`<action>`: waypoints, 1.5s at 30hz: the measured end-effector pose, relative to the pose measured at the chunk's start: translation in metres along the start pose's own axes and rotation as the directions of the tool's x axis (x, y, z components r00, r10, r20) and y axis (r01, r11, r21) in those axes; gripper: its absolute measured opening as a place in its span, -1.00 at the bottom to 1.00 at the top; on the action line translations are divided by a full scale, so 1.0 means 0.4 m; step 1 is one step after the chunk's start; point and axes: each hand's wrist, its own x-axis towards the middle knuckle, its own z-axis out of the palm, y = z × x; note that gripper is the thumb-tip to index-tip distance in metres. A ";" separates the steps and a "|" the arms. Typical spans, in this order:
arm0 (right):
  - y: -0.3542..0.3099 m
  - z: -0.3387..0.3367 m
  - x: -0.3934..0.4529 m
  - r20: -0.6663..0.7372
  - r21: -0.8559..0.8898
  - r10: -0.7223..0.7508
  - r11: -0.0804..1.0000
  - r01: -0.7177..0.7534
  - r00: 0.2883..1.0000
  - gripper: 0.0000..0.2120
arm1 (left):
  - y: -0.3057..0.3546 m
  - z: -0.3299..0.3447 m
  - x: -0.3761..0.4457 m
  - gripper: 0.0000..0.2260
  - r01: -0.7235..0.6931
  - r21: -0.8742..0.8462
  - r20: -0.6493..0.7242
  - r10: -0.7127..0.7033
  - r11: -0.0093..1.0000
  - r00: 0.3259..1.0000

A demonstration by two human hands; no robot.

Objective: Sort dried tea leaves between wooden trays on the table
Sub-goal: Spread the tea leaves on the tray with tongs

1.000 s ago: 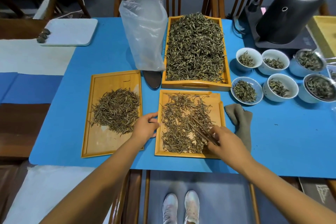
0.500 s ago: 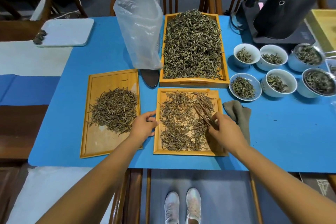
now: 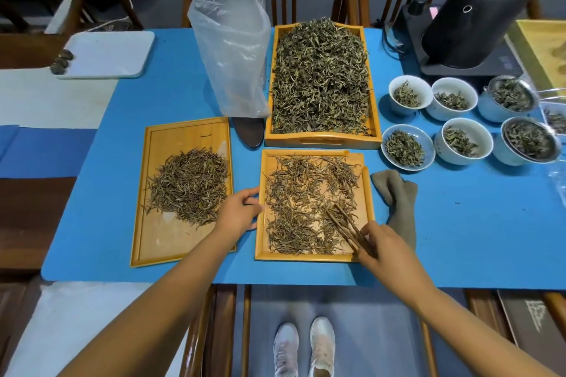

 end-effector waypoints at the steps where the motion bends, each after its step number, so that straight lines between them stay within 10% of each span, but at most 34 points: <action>1: 0.005 0.004 -0.003 -0.010 0.003 0.014 1.000 -0.014 1.000 -0.85 | 0.000 0.001 0.000 -0.61 -0.002 0.001 0.000 0.002 1.000 1.000; 23: 0.038 0.020 -0.031 -0.102 0.050 0.110 0.993 -0.106 0.989 -0.82 | 0.000 0.002 -0.004 -0.60 -0.015 0.006 0.004 0.015 1.000 1.000; 33: -0.102 0.084 -0.033 0.021 0.025 -0.211 0.977 0.211 0.977 -0.86 | 0.004 0.003 -0.010 -0.63 -0.004 -0.012 -0.003 0.004 1.000 1.000; 45: -0.047 0.091 -0.048 -0.003 -0.067 -0.162 0.985 0.162 0.987 -0.80 | 0.003 0.004 -0.007 -0.63 0.007 -0.013 -0.004 -0.007 1.000 1.000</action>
